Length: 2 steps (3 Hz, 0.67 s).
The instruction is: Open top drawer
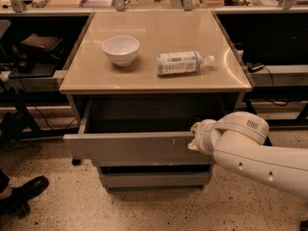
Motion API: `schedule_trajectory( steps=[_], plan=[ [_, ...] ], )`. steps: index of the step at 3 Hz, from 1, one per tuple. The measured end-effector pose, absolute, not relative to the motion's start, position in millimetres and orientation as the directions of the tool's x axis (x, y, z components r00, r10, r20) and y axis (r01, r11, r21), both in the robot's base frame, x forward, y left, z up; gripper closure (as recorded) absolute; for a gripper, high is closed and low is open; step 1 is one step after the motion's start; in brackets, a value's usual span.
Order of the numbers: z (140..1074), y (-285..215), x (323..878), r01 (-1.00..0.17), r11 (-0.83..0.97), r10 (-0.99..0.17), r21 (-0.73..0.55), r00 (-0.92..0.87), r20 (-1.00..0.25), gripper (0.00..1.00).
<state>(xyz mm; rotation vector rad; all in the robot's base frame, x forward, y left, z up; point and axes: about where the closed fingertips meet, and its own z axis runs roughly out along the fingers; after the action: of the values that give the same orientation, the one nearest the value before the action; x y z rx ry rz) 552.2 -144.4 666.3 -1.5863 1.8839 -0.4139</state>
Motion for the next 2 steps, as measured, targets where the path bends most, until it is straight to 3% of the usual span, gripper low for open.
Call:
schedule_trajectory(
  steps=[2],
  plan=[
    [668.6, -149.0, 539.2, -0.758, 0.233, -0.960, -0.609, -0.079, -0.269, 1.00]
  ],
)
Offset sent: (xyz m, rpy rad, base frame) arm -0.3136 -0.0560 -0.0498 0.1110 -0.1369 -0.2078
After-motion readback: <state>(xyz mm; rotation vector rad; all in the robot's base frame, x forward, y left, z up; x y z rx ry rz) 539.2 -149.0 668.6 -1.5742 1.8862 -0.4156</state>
